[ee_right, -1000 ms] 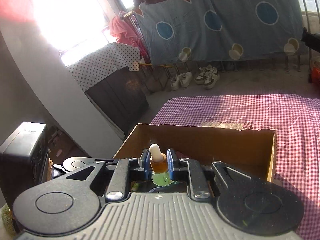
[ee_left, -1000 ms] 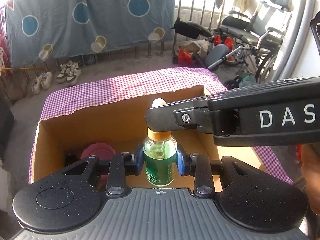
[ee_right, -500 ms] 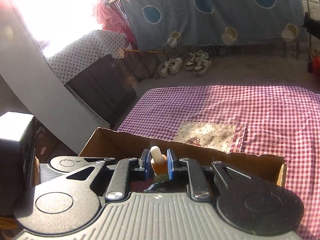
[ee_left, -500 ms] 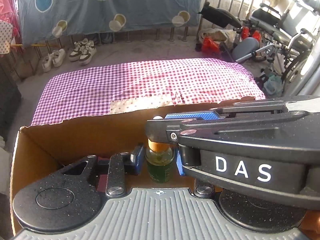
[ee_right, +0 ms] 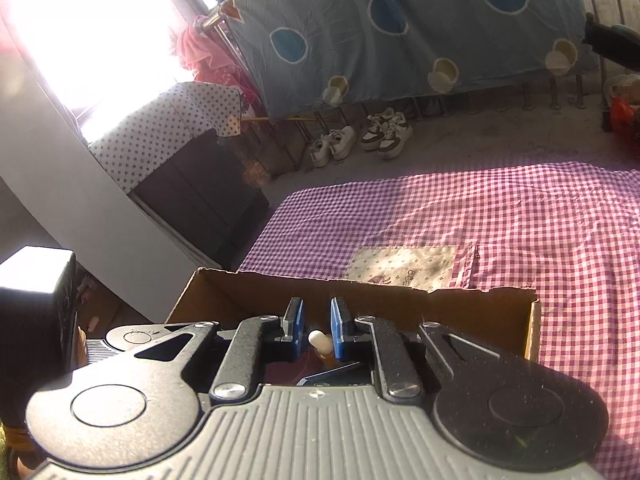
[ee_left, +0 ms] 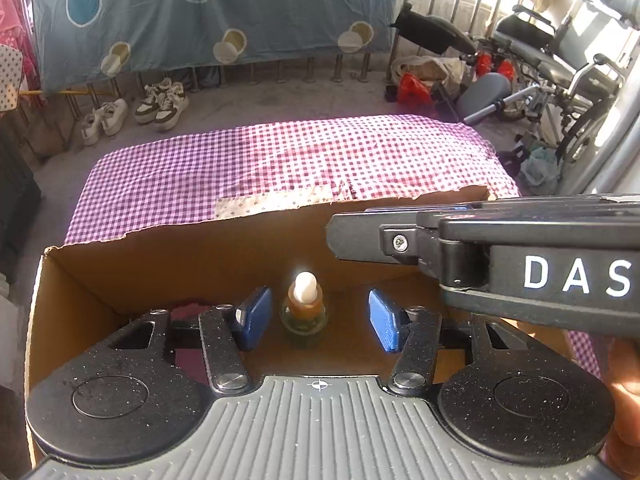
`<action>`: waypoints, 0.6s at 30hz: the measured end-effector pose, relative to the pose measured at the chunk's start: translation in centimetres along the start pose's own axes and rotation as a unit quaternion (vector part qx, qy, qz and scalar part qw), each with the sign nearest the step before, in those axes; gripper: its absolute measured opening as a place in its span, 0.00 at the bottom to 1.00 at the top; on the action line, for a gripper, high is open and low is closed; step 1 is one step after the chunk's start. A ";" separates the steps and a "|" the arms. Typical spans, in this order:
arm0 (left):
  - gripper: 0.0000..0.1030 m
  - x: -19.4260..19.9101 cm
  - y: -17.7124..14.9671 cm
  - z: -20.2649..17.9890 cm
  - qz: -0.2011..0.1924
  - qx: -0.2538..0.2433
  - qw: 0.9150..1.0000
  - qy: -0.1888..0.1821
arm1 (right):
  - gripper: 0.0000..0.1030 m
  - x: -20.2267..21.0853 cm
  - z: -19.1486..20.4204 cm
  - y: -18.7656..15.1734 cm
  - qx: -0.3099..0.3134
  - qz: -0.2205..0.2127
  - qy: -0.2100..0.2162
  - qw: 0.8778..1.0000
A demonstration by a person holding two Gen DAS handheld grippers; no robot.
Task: Organize rigid objects
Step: 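Lift the dropper bottle into the box and open the left gripper, then move the left gripper back to the gold ribbed jar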
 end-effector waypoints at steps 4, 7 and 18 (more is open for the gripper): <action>0.71 3.6 -0.9 0.1 -0.022 -0.006 1.000 -0.018 | 0.17 5.1 0.9 -0.7 -0.017 -0.030 0.000 0.999; 0.83 6.9 -2.1 0.4 -0.044 -0.014 0.999 -0.025 | 0.18 9.8 2.4 -2.2 -0.026 -0.064 0.008 0.998; 0.99 16.2 -11.7 3.7 -0.100 -0.058 0.990 -0.077 | 0.47 16.4 9.7 -12.3 -0.082 -0.117 0.053 0.988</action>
Point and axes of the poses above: each gripper's, at about its wrist camera, not at the fingertips, and x roughly against the way its jaws point, z to its left, y to its top, the point moved 3 cm from there along -x, roughly the way its jaws point, and after that the axes turned 15 degrees about x, right-handed, at the moved point
